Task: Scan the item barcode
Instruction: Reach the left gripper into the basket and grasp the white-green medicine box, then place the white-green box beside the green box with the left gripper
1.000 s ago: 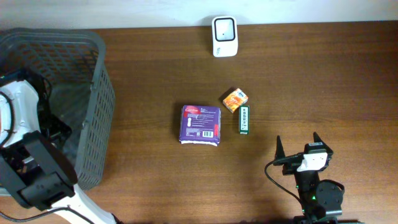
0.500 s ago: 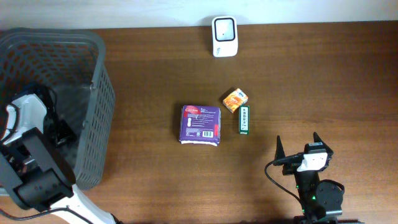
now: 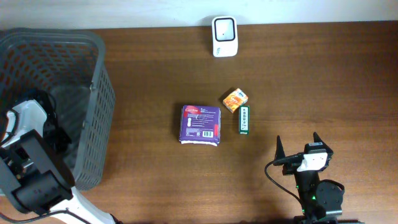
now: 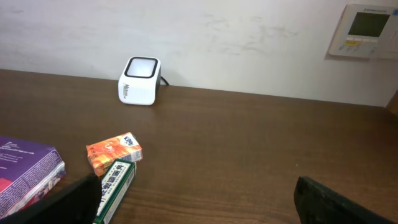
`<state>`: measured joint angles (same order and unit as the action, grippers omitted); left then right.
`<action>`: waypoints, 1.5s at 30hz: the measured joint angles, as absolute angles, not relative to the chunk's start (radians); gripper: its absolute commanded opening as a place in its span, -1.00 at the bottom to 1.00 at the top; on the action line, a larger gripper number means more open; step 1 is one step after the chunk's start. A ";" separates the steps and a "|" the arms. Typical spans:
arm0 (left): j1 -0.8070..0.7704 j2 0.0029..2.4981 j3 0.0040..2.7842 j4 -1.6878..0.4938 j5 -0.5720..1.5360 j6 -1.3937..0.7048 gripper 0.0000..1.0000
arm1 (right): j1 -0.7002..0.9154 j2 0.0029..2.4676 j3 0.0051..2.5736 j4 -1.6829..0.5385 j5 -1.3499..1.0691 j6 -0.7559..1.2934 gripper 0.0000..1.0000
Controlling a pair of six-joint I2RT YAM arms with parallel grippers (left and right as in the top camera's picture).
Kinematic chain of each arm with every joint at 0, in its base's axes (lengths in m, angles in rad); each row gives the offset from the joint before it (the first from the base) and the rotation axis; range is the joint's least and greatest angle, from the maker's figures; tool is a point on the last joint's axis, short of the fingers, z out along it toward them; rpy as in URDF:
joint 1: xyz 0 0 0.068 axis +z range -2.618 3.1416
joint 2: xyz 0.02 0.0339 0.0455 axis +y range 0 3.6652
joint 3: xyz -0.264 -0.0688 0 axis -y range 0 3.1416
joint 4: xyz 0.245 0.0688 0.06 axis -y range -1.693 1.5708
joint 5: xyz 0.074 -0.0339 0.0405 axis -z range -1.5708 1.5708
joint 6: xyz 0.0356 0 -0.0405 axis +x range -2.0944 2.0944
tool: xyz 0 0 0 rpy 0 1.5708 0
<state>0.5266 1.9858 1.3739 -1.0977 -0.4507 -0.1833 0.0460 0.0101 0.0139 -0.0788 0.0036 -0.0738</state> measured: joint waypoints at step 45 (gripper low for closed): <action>-0.677 1.879 1.696 -0.884 0.262 -0.259 -1.00 | 0.046 0.010 0.014 -0.079 0.004 -0.075 0.97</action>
